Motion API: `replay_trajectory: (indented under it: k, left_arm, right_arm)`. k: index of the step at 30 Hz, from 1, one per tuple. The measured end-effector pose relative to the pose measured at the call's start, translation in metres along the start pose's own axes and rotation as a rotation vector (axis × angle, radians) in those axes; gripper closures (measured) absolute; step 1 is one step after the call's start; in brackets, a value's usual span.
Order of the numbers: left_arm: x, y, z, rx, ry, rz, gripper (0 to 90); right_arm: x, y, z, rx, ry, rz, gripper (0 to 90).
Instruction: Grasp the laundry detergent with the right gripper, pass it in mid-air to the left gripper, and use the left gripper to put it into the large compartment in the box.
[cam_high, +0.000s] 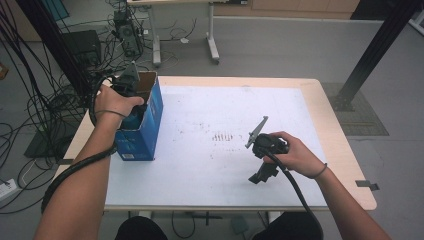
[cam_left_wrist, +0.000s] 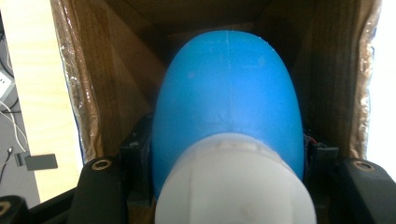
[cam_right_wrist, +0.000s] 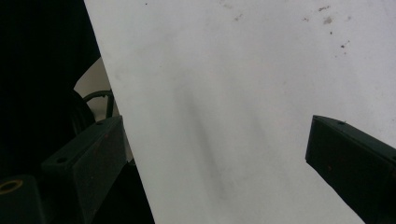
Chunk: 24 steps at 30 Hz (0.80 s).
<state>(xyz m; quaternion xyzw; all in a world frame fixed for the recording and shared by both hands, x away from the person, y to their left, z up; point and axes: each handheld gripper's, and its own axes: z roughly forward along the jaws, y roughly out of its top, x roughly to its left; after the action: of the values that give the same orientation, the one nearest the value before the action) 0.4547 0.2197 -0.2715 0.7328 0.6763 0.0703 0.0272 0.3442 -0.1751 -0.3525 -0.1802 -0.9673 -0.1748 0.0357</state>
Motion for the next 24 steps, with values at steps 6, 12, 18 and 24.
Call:
replay_trajectory:
  k: [6,12,18,24]
  left_arm:
    - [-0.0014,0.0004,0.0003,-0.002,0.004,0.002,37.6]
    - [-0.0007,0.0007,0.0005,-0.001,0.001,-0.001,37.6]
    - [-0.0004,0.0003,0.0008,-0.006,-0.001,-0.003,37.6]
    - [0.0009,0.0006,0.0009,-0.006,-0.006,-0.004,37.6]
  right_arm:
    - [-0.0007,0.0,0.0003,-0.004,-0.002,-0.007,5.2]
    - [-0.0014,-0.0001,0.0005,-0.006,-0.001,-0.006,5.2]
    - [-0.0018,0.0,-0.0001,-0.003,-0.001,-0.006,5.2]
    - [-0.002,0.001,-0.0003,0.002,-0.005,-0.009,5.2]
